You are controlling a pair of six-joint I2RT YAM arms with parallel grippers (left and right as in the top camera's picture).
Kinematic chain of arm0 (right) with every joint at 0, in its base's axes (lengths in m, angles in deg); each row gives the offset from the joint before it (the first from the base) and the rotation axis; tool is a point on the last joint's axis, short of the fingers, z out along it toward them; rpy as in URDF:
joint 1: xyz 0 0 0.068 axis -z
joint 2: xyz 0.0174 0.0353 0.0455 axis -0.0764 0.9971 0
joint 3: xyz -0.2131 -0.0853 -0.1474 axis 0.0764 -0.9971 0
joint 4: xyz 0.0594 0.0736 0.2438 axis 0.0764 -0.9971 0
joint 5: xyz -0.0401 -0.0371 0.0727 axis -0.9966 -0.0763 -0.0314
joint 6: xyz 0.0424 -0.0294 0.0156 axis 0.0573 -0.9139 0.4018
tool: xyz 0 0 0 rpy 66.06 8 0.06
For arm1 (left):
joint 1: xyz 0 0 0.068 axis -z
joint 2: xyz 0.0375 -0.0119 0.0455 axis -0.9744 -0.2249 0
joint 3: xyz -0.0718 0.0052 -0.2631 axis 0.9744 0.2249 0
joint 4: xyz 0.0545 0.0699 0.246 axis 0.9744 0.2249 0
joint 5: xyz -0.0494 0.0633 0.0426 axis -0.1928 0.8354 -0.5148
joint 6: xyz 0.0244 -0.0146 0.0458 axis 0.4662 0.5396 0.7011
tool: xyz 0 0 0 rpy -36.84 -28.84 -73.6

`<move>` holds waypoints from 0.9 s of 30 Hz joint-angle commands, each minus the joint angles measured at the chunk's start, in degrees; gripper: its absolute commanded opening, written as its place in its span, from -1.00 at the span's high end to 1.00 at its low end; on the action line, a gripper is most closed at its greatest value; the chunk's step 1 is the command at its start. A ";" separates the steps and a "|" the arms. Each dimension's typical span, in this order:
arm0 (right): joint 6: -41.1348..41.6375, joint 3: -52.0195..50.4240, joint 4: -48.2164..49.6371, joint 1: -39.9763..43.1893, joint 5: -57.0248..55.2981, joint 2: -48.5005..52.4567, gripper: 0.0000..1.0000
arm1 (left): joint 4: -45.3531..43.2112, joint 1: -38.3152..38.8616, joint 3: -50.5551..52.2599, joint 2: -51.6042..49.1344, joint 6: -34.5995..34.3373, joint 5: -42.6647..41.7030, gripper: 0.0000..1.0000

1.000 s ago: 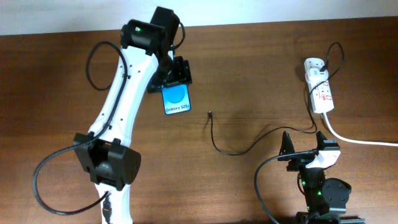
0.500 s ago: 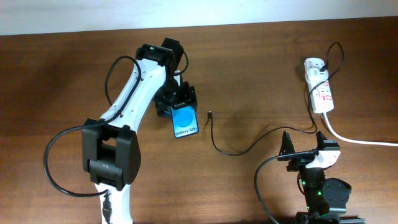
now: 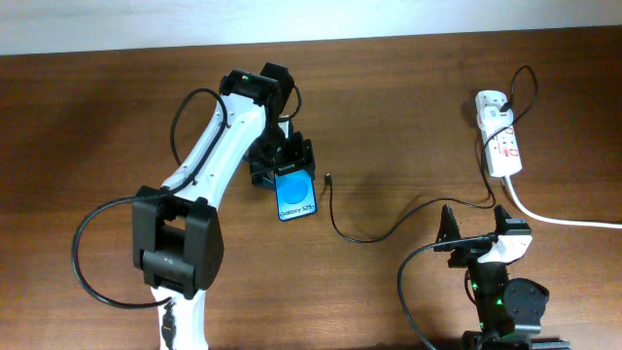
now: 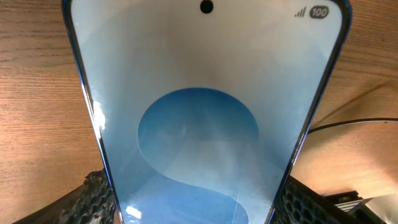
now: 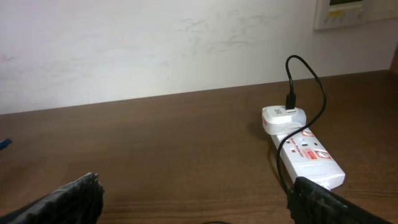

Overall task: Plug charger to phone and switch on socket
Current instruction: 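Lift the phone with the left gripper and tilt it upright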

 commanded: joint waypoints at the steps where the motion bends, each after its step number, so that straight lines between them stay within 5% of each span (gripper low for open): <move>1: 0.31 -0.28 -0.31 -0.35 -0.33 -0.44 -0.97 | 0.24 -0.13 0.09 1.40 1.18 -1.07 0.22; 27: 0.31 -0.28 -0.31 -0.35 -0.33 -0.44 -0.97 | 0.20 -0.13 0.11 1.40 0.26 -1.29 0.18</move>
